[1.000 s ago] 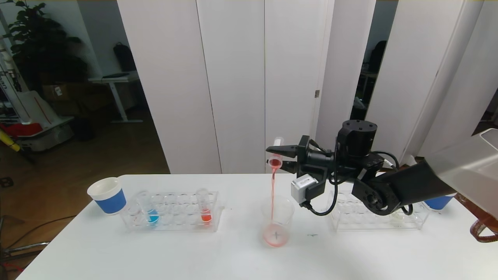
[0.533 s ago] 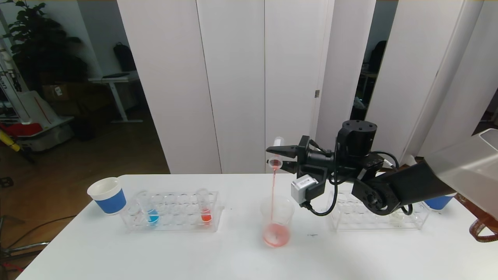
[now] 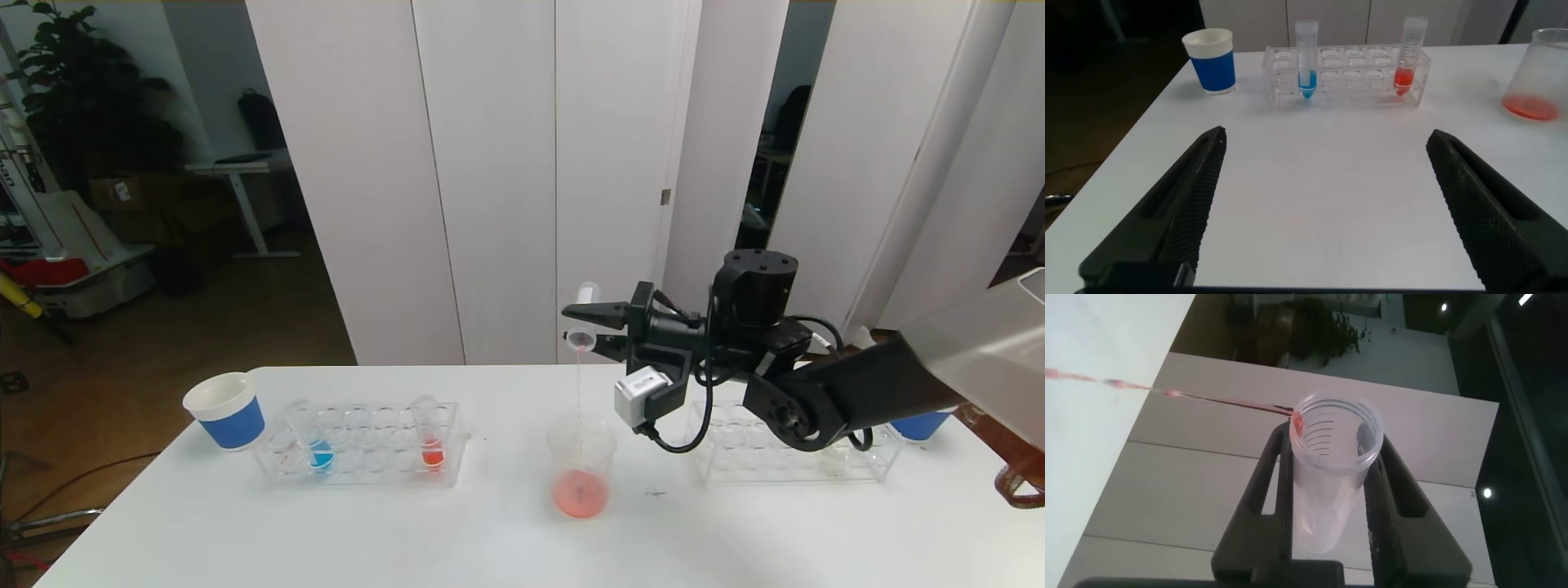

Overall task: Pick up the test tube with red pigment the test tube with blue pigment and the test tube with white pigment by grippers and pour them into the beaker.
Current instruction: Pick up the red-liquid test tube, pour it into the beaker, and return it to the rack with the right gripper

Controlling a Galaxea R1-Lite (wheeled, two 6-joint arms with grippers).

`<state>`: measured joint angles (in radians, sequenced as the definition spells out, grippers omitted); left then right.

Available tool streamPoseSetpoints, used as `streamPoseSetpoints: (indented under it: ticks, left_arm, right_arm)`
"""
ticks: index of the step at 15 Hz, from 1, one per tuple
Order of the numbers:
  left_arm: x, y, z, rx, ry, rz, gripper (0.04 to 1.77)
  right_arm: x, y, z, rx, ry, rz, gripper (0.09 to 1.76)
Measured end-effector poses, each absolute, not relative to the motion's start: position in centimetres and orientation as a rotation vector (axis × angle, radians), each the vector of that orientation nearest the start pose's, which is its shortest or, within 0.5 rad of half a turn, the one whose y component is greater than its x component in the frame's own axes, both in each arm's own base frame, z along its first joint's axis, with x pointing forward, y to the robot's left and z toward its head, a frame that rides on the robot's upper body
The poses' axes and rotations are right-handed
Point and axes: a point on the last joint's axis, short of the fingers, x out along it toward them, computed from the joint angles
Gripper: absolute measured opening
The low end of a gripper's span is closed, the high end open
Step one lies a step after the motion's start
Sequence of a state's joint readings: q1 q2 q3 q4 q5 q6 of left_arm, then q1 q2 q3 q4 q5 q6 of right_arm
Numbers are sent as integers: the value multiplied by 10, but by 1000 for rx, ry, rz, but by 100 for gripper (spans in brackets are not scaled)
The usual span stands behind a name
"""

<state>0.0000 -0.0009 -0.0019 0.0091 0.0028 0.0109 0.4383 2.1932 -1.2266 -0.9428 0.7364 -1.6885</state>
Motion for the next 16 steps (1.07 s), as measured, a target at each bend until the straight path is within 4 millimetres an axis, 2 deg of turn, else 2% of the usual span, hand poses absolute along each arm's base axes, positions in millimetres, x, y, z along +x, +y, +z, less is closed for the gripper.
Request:
streamPoseSetpoints:
  ticks: [11,16]
  left_arm:
    - [-23,0,75,11,6,3,175]
    - [-23,0,75,11,6,3,175]
  right_arm:
    - [381,199,150,-1493,-1003,866,58]
    - [378,197,160,-1498,-1021,845,58]
